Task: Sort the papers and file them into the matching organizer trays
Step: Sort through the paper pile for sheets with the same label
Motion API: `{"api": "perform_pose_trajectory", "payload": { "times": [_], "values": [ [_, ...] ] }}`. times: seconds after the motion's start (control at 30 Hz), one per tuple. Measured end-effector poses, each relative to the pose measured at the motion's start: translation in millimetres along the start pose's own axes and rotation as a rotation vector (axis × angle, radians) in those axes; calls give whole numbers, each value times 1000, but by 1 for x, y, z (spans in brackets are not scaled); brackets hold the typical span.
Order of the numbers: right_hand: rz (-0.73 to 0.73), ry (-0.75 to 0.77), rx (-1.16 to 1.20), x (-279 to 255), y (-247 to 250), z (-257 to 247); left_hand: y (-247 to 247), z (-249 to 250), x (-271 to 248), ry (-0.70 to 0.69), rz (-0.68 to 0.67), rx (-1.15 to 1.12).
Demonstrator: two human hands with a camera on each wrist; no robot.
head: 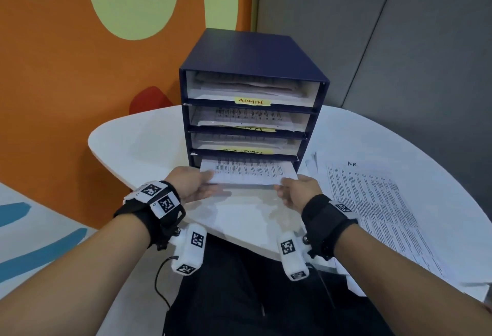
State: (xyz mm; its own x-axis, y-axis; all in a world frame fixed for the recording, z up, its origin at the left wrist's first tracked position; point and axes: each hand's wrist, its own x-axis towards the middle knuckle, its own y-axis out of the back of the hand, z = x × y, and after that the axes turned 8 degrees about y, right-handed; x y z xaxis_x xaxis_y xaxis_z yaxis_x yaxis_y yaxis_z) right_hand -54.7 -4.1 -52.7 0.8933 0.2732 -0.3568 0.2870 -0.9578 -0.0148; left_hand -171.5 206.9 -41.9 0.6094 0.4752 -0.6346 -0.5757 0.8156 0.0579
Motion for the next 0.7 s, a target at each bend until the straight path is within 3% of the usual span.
{"api": "perform_pose_trajectory", "payload": {
  "times": [0.13, 0.23, 0.3, 0.4, 0.47, 0.53, 0.6, 0.7],
  "values": [
    [69, -73, 254, 19, -23, 2, 0, 1, 4, -1, 36, -124],
    [71, -46, 265, 39, -38, 1, 5, -2, 5, 2, 49, -97],
    [148, -124, 184, 48, -44, -6, 7, -3, 6, -4, 44, -91],
    [254, 148, -378, 37, -55, -8, 7, -4, 7, -15, 35, -79],
    [188, 161, -221, 44, -53, -4, 6, -4, 7, -25, 19, -54],
    [90, 78, 162, 52, -52, 1, 4, -5, 6, -37, 0, -34],
    [131, 95, 382, 51, -49, 9, 2, -5, 4, -49, -12, -21],
    [102, 94, 339, 48, -43, 6, -1, -6, 2, -70, -17, 17]
  ]
}}
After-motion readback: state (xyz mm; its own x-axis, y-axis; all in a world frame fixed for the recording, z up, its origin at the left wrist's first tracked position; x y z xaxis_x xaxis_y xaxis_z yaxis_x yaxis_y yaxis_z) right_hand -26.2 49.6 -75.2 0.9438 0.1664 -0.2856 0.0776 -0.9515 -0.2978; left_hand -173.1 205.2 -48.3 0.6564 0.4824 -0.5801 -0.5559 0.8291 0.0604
